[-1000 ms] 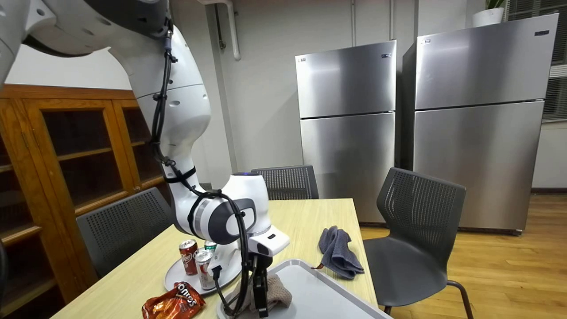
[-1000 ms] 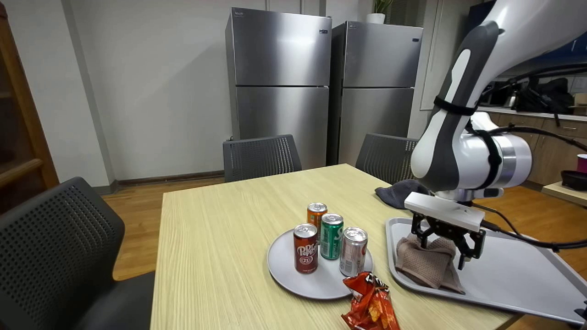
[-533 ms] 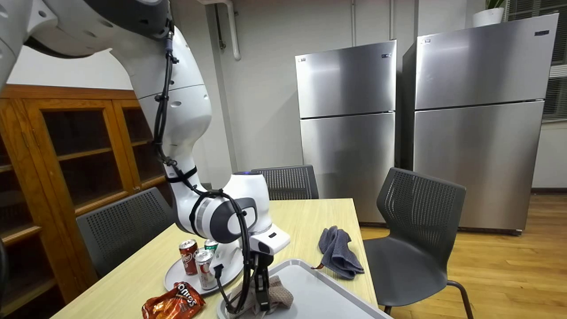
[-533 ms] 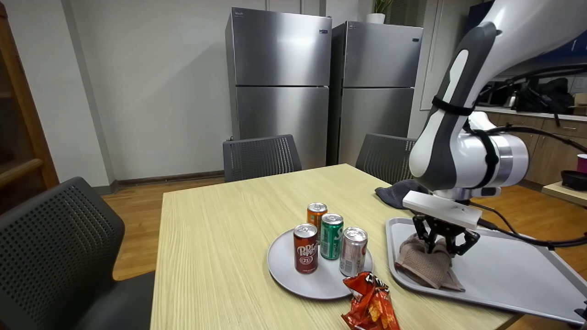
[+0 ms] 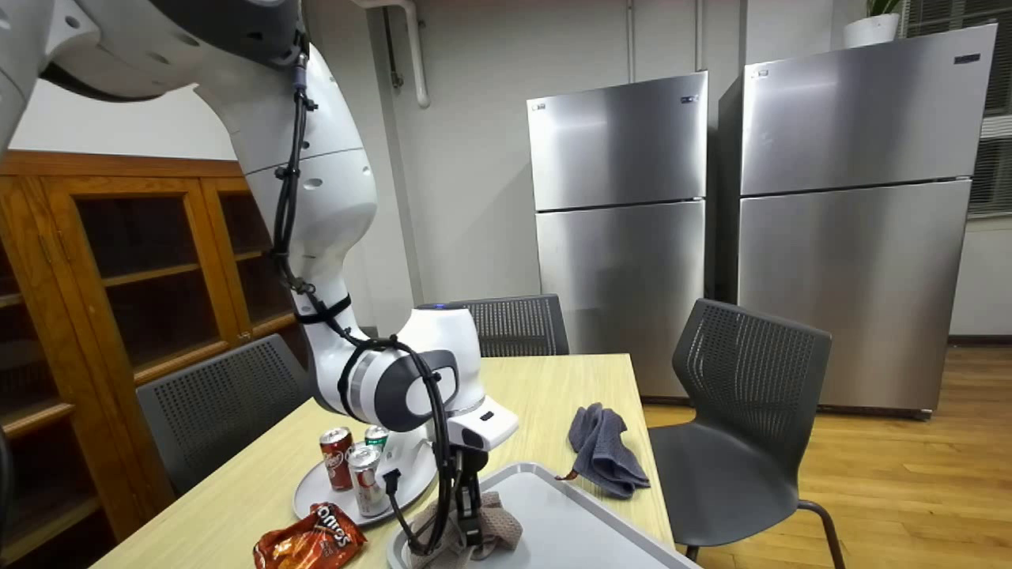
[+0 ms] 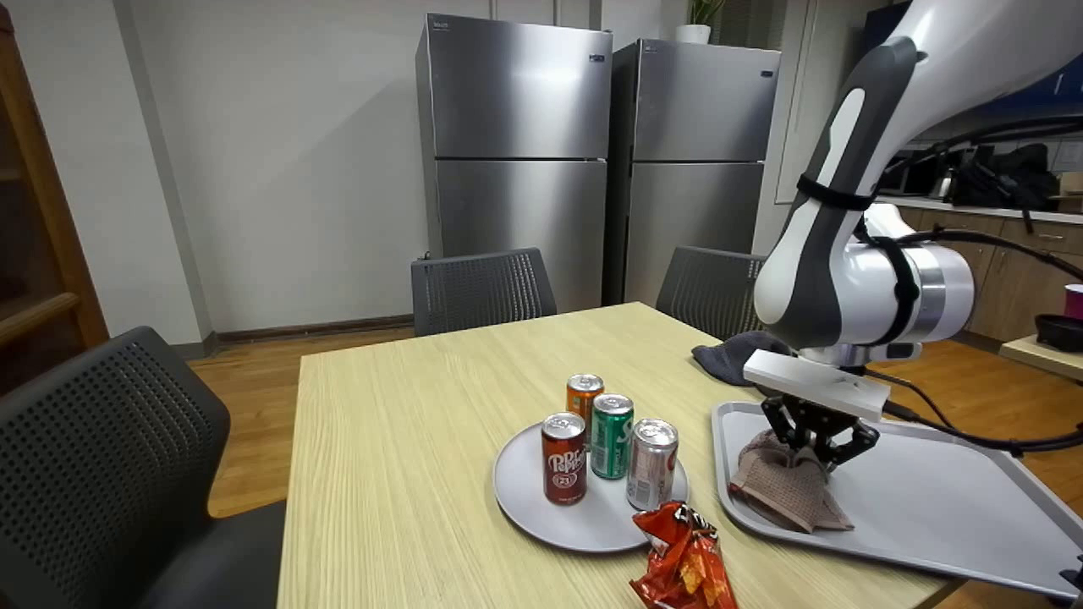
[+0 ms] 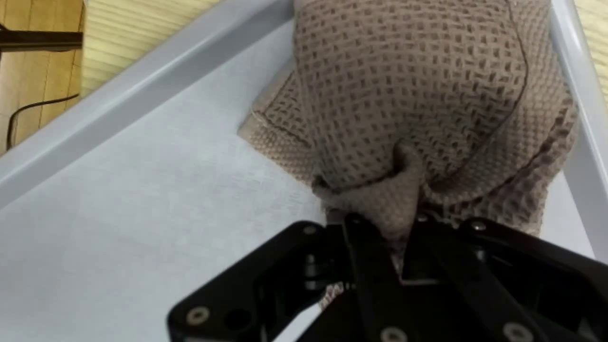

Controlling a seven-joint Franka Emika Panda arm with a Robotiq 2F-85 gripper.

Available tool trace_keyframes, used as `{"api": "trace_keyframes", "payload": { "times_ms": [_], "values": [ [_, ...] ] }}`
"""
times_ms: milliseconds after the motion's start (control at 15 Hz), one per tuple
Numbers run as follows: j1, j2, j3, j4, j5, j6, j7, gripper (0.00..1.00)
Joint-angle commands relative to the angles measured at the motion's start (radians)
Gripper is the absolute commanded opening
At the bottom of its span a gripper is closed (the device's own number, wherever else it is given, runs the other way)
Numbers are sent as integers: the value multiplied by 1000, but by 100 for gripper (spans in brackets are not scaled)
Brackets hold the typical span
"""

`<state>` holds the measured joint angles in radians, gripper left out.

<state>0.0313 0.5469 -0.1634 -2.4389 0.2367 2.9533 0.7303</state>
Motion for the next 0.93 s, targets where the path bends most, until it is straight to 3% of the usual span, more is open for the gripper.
{"api": "trace_keyframes", "payload": {
  "times_ms": [0, 867],
  "values": [
    [-49, -60, 46, -29, 36, -10, -81, 3],
    [-79, -282, 46, -93, 75, -112, -194, 3]
  ]
}}
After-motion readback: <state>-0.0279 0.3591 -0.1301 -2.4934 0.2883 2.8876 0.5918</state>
